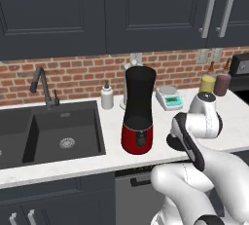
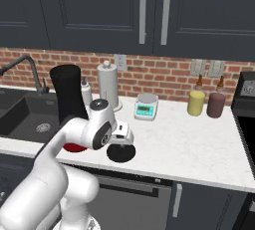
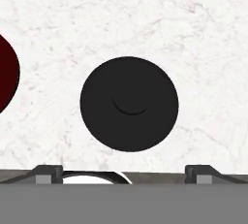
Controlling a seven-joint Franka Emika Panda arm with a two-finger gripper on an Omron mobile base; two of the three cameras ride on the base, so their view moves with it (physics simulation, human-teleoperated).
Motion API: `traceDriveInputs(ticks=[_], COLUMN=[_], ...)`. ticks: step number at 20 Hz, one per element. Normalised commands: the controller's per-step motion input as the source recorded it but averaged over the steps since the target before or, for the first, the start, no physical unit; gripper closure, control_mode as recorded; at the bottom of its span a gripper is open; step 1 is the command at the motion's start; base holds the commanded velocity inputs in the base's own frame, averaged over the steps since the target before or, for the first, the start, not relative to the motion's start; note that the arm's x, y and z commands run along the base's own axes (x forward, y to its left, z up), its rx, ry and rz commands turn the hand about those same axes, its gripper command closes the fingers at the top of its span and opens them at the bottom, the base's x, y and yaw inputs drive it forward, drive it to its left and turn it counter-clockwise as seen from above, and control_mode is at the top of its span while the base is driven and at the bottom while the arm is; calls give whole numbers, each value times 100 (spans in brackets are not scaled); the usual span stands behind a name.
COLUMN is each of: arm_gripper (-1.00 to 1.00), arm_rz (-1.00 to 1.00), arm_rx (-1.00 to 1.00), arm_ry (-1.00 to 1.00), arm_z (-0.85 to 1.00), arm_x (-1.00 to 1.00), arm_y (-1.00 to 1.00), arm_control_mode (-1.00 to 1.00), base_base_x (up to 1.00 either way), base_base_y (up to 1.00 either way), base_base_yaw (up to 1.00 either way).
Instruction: Close the lid blender by securely placing the lid on top.
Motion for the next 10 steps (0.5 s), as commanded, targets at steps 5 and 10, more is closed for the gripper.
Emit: traceDriveInputs(ticks=[5,10], arm_gripper=[-100,-100], arm_rz=[5,5], arm_rx=[0,1], arm_ry=[0,0], arm_z=[-23,-24], arm_x=[18,17], arm_y=[-2,-8], arm_control_mode=[-100,-100], base_base_x=[0,0], base_base_y=[0,0], base_base_yaw=[0,0])
